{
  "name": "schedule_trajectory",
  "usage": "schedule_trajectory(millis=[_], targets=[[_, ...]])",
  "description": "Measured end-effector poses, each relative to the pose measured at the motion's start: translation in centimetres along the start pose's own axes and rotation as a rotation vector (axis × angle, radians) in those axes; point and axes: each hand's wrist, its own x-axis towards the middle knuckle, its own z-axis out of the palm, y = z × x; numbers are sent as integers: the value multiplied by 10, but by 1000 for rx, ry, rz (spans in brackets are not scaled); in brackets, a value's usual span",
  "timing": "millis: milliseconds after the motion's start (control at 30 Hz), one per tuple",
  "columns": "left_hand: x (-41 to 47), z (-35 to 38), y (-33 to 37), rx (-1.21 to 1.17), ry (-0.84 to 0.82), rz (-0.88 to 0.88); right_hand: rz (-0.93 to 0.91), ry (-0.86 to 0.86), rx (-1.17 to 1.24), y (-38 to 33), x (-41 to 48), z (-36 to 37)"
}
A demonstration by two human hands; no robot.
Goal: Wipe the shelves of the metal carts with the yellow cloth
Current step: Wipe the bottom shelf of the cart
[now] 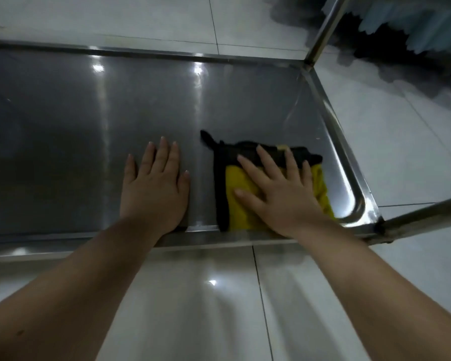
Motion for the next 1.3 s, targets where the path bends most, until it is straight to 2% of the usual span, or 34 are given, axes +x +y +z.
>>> schedule_trajectory(millis=[67,133,233,333,433,533,667,767,867,967,1033,1100,1200,1300], targets=[[0,0,-1,-2,-2,14,2,-57,33,26,-34,-1],[-2,0,-1,10,-11,14,72,-65,25,49,-30,-5],[-1,1,-1,47,-14,17,182,28,-25,64,37,-10],[2,1,-1,37,-6,24,225,12,-18,69,114,-26],[4,1,1,19,-20,7,279,8,-28,71,147,-33],[3,0,4,41,-30,-7,225,-2,-40,68,121,-28],[3,-1,6,50,-51,-8,153,27,-5,73,23,-12],[1,0,7,53,-44,-9,210,-2,-6,66,-29,-4],[2,-2,7,54,-51,-11,292,-42,-30,19,-16,-1],[4,-1,4,39,-46,-10,86,-13,-31,-43,-7,8],[2,-1,3,10,-43,-7,20,-11,-12,-35,-11,6],[1,-2,4,-14,-15,1,103,-40,7,11,-16,-2],[-1,-1,8,-16,-36,-18,347,-59,-15,74,-24,-9],[3,-4,8,-64,-68,37,392,-55,-55,83,-27,-5]])
